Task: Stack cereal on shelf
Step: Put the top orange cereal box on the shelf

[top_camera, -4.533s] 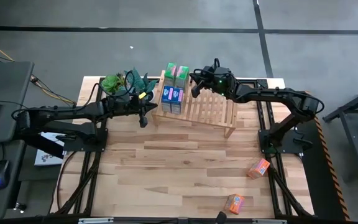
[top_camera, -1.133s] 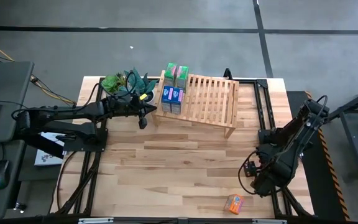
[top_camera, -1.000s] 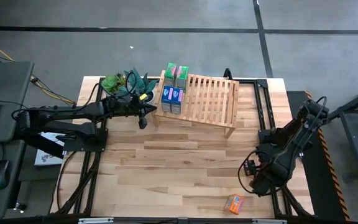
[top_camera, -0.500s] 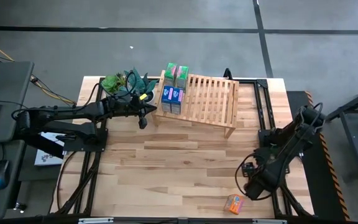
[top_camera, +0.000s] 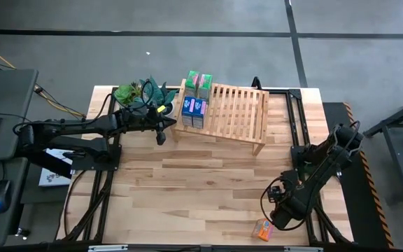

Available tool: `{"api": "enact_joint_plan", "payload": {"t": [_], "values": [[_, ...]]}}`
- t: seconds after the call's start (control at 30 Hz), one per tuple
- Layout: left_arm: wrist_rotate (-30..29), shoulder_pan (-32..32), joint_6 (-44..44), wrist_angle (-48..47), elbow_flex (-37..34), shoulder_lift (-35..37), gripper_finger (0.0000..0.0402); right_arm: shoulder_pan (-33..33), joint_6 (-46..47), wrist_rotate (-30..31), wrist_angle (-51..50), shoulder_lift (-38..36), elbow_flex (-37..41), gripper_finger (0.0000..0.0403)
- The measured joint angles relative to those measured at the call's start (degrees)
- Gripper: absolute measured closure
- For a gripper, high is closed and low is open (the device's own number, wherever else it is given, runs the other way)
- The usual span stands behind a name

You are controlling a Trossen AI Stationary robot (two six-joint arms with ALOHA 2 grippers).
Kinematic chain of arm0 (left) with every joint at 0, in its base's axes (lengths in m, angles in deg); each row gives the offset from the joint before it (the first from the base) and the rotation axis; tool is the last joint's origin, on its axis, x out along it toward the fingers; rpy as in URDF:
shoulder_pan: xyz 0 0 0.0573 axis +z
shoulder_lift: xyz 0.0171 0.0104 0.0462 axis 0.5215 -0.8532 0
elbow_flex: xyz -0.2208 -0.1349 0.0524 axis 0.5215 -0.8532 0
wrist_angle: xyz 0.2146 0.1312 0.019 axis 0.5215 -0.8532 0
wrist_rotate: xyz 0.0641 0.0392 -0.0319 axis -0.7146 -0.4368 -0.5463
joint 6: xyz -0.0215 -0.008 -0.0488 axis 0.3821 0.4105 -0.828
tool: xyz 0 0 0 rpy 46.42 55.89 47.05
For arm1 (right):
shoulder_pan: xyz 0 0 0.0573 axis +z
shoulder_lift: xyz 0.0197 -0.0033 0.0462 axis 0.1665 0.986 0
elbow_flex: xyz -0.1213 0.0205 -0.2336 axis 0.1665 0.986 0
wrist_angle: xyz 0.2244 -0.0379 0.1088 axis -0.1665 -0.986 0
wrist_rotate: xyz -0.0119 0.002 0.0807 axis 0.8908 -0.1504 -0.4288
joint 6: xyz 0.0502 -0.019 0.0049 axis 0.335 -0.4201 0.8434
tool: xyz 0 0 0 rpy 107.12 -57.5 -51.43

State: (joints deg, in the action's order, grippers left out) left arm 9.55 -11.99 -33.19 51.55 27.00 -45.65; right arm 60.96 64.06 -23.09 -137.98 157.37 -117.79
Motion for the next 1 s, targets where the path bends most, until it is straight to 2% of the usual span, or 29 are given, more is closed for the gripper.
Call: {"api": "enact_joint_plan", "payload": {"t": [0.23, 0.37, 0.9, 1.0], "values": [[0.02, 0.0, -0.01, 0.0, 0.0, 0.0, 0.0401, -0.27, -1.11, 2.21, 1.98, 1.2, 0.0, 0.0045], [0.02, 0.0, -0.01, 0.0, 0.0, 0.0, 0.0401, -0.41, -4.66, 5.73, 1.69, 1.2, 0.0, 0.0045], [0.0, 0.01, -0.01, 0.0, 0.0, 0.0, 0.0402, -0.76, -9.65, 5.33, 0.42, 0.96, 0.0, 0.0045], [0.01, 0.0, -0.01, 0.0, 0.0, 0.0, 0.0401, -0.76, -9.67, 4.36, -0.05, 0.96, 0.0, 0.0055]]}}
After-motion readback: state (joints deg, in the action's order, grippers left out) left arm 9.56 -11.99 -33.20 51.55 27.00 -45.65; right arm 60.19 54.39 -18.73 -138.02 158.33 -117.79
